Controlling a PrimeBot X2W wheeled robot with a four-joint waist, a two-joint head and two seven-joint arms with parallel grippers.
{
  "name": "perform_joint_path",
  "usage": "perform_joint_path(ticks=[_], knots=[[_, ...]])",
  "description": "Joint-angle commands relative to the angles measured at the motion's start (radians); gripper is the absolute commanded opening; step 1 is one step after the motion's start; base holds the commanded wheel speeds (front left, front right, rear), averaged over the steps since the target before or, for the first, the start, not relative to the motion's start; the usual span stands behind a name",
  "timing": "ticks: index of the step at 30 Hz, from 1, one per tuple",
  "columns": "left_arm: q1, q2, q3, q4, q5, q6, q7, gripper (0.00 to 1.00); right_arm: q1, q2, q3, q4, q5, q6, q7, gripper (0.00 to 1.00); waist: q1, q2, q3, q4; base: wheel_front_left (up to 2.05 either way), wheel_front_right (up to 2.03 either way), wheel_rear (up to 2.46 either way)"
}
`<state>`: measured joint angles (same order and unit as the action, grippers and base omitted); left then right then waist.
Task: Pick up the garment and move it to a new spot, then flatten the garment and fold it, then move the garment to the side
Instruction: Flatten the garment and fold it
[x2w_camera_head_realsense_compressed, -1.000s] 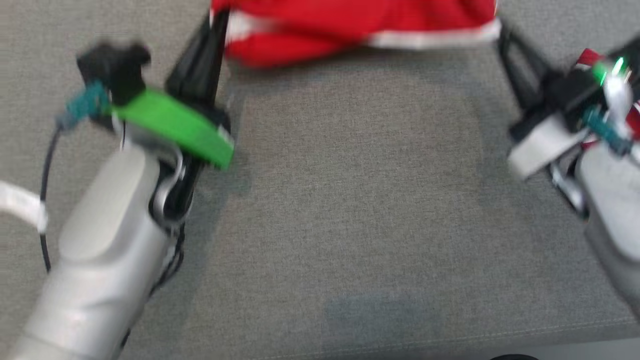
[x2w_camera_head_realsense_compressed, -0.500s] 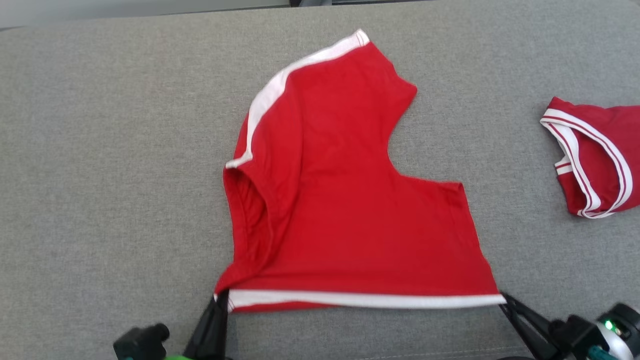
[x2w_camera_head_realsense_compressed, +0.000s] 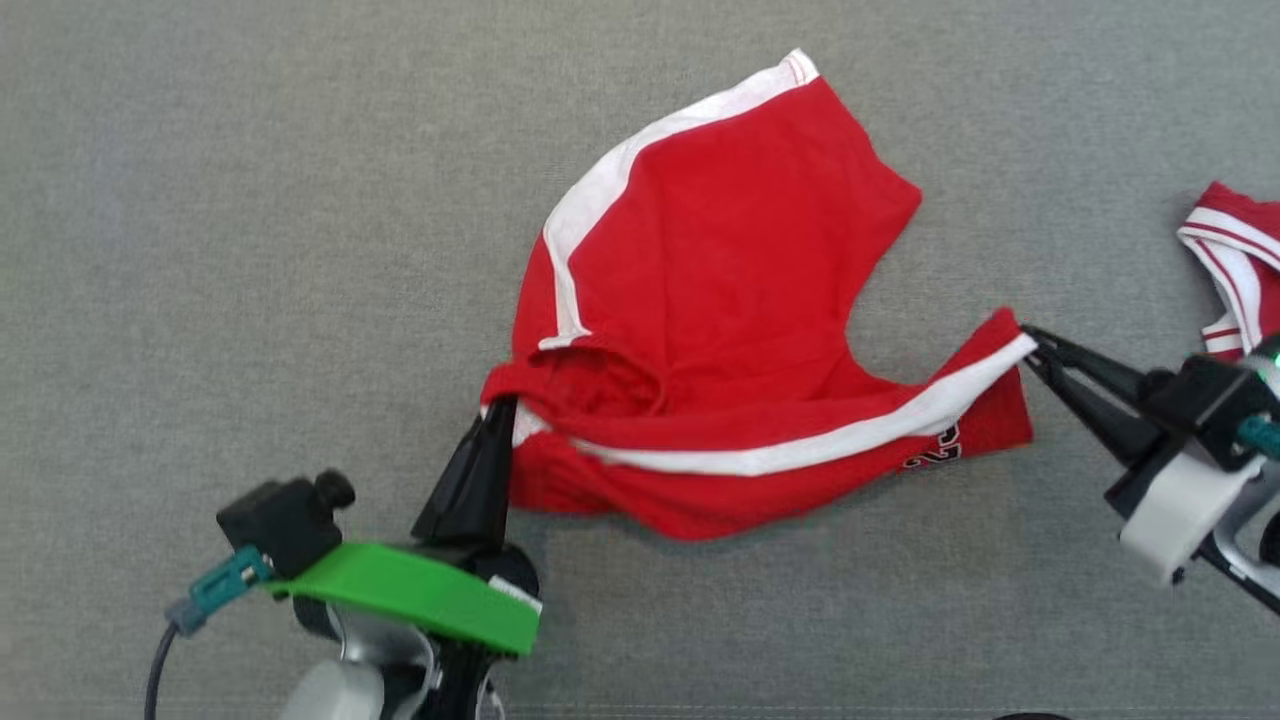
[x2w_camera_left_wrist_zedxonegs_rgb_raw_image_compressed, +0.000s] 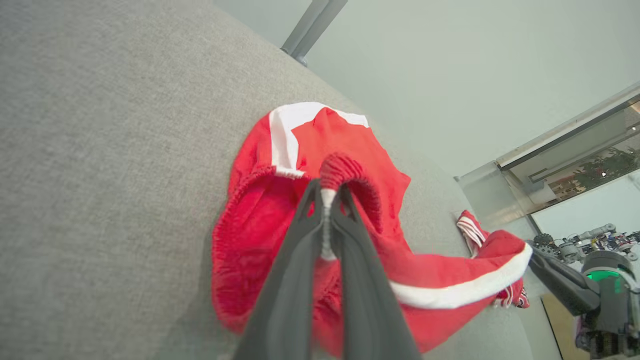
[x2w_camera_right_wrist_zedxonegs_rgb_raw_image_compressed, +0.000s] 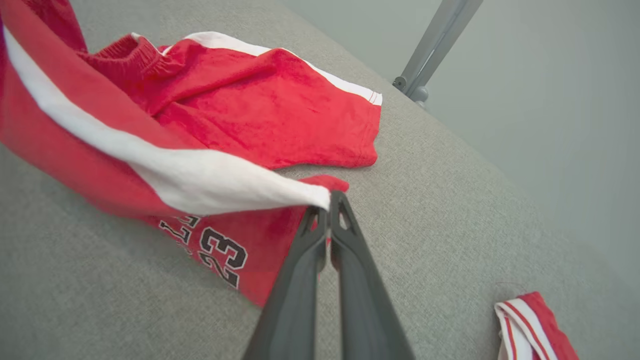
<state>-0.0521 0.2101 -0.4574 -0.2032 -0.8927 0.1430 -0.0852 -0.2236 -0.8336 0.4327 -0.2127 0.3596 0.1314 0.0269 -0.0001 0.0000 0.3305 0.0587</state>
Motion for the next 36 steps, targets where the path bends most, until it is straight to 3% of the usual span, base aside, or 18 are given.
perform_joint_path(ticks=[1,6,12,17,26,34,35,36], knots=[[-0.092,-0.02,0.008,-0.003,-0.027,0.019,0.046,0.0,-0.127,-0.046,0.06,0.042,0.043,-0.002,0.036,0.0,0.0001,0.0,0.098,0.113,0.0,0.0,0.0],[-0.27,-0.082,0.015,0.066,-0.055,0.054,0.118,0.0,-0.363,-0.079,0.195,0.154,0.113,-0.002,0.086,0.0,0.0001,0.0,0.122,0.193,0.0,0.0,0.0],[-0.473,-0.136,0.011,0.297,-0.045,0.091,0.114,0.0,-0.669,-0.028,0.34,0.395,0.156,-0.002,0.078,0.0,0.0001,0.0,0.139,0.273,0.0,0.0,0.0],[-0.564,-0.158,-0.035,0.466,-0.11,0.087,0.057,0.0,-0.824,0.0,0.444,0.59,0.19,-0.002,0.051,0.0,0.0001,0.0,0.151,0.326,0.0,0.0,0.0],[-0.737,-0.159,-0.276,0.601,-0.317,0.114,-0.074,0.0,-0.97,0.016,0.606,0.777,0.252,-0.002,0.011,0.0,0.0001,0.0,0.173,0.344,0.0,0.0,0.0],[-0.839,-0.158,-0.384,0.722,-0.443,0.129,-0.125,0.0,-1.057,0.032,0.749,0.858,0.262,-0.002,-0.018,0.0,0.0001,0.0,0.172,0.324,0.0,0.0,0.0],[-0.847,-0.159,-0.396,0.736,-0.458,0.13,-0.13,0.0,-1.067,0.037,0.758,0.871,0.261,-0.002,-0.03,0.18,0.0001,0.0,0.171,0.32,0.0,0.0,0.0],[-0.855,-0.159,-0.41,0.75,-0.465,0.13,-0.132,0.02,-1.075,0.044,0.765,0.883,0.263,-0.002,-0.043,0.76,0.0001,0.0,0.171,0.317,0.0,0.0,0.0]])
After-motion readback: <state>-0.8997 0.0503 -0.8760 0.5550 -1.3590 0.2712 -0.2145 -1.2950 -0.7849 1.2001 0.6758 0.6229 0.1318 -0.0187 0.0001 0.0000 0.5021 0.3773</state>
